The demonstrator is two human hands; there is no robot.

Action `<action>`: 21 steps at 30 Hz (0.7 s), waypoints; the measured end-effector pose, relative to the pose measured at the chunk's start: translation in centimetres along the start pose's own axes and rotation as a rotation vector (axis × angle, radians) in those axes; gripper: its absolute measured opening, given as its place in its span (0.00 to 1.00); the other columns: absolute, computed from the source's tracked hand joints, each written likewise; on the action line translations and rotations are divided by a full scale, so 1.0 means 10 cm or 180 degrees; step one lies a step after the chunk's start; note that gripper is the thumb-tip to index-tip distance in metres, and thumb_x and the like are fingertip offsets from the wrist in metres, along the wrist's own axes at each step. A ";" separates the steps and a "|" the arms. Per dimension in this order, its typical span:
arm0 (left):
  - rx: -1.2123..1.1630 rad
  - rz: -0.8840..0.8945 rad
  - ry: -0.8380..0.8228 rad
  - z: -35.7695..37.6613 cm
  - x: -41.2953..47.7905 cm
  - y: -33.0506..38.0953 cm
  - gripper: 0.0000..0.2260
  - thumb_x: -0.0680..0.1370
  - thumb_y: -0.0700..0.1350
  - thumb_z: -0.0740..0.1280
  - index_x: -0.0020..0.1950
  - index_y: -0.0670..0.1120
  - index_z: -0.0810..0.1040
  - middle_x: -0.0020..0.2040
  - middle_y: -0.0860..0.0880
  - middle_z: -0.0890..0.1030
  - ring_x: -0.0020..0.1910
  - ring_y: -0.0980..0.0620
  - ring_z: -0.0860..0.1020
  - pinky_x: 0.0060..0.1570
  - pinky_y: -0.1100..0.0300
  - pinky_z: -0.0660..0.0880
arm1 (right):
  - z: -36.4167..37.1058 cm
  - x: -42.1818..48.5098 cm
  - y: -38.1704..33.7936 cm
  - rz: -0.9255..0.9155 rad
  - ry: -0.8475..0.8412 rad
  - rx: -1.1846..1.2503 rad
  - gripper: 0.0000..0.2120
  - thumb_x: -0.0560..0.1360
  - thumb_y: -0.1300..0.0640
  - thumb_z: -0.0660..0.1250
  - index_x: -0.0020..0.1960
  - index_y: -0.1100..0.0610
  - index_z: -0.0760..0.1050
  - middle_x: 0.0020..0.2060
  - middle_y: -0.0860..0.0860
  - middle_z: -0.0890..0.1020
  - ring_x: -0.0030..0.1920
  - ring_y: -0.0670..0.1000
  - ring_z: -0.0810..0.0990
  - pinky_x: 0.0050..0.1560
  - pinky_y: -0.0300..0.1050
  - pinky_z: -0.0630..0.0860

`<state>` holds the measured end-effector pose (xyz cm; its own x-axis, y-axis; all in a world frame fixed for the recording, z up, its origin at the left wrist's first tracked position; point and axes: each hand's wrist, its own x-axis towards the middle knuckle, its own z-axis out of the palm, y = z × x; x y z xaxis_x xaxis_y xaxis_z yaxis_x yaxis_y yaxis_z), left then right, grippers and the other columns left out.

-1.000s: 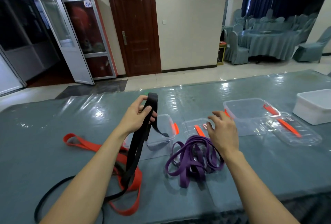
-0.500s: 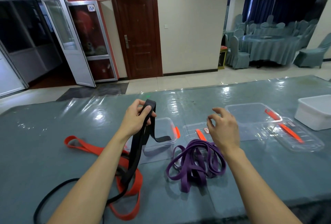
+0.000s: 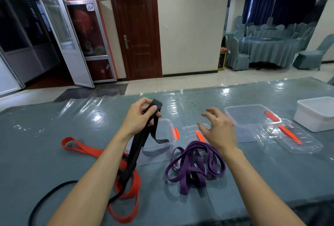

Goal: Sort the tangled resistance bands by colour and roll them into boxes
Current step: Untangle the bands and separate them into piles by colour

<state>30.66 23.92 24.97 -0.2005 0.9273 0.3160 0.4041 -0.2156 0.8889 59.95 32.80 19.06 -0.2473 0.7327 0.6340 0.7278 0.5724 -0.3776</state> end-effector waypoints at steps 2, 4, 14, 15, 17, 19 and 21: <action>-0.0023 0.0108 -0.0298 0.09 0.06 0.23 0.03 0.86 0.41 0.69 0.60 0.44 0.81 0.45 0.44 0.90 0.31 0.47 0.78 0.35 0.56 0.78 | -0.06 0.10 -0.17 -0.0086 -0.0477 0.0666 0.32 0.72 0.48 0.83 0.74 0.52 0.79 0.73 0.48 0.78 0.69 0.51 0.79 0.70 0.46 0.75; 0.0143 0.0271 -0.0555 0.20 0.16 0.50 0.05 0.85 0.40 0.72 0.60 0.45 0.85 0.42 0.50 0.88 0.30 0.49 0.78 0.34 0.57 0.77 | -0.15 0.28 -0.37 -0.0074 -0.1127 0.1346 0.48 0.68 0.43 0.85 0.83 0.42 0.66 0.79 0.41 0.70 0.77 0.41 0.69 0.75 0.38 0.67; 0.0707 -0.0102 -0.1229 0.86 0.47 0.59 0.23 0.75 0.44 0.83 0.66 0.46 0.78 0.60 0.41 0.86 0.57 0.51 0.85 0.60 0.51 0.81 | -0.97 1.25 0.07 0.0301 -0.1143 0.2864 0.06 0.72 0.72 0.76 0.44 0.65 0.81 0.37 0.57 0.84 0.41 0.54 0.86 0.51 0.53 0.82; 0.0954 -0.0231 -0.1188 1.01 0.45 0.43 0.19 0.77 0.45 0.81 0.64 0.45 0.80 0.59 0.41 0.86 0.57 0.49 0.85 0.62 0.47 0.81 | -1.06 1.35 0.15 0.0238 -0.1131 0.2912 0.06 0.71 0.73 0.75 0.45 0.66 0.81 0.37 0.58 0.84 0.41 0.56 0.86 0.52 0.55 0.84; 0.0980 -0.0356 -0.0828 1.30 0.47 0.19 0.08 0.82 0.46 0.76 0.59 0.45 0.83 0.54 0.43 0.88 0.56 0.46 0.86 0.57 0.51 0.83 | -1.21 1.53 0.36 0.0227 -0.1073 0.3235 0.06 0.72 0.76 0.72 0.45 0.68 0.79 0.38 0.60 0.83 0.41 0.59 0.86 0.54 0.58 0.86; 0.0537 -0.0440 -0.0121 1.58 0.60 0.18 0.04 0.87 0.43 0.68 0.55 0.45 0.81 0.46 0.45 0.88 0.49 0.48 0.87 0.50 0.54 0.80 | -1.35 1.73 0.64 0.0113 -0.1220 0.3406 0.09 0.74 0.76 0.72 0.46 0.64 0.78 0.36 0.53 0.84 0.39 0.55 0.85 0.54 0.56 0.87; 0.0160 -0.0432 0.0658 1.71 0.72 0.31 0.09 0.89 0.49 0.63 0.53 0.47 0.79 0.39 0.50 0.87 0.39 0.54 0.85 0.46 0.57 0.79 | -1.46 1.85 0.81 -0.0102 -0.1633 0.3350 0.10 0.75 0.68 0.78 0.48 0.60 0.78 0.35 0.49 0.83 0.41 0.54 0.85 0.56 0.57 0.87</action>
<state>45.70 35.14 24.29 -0.4320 0.8634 0.2605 0.4039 -0.0731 0.9119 70.59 45.63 37.56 -0.6601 0.6373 0.3976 -0.1125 0.4394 -0.8912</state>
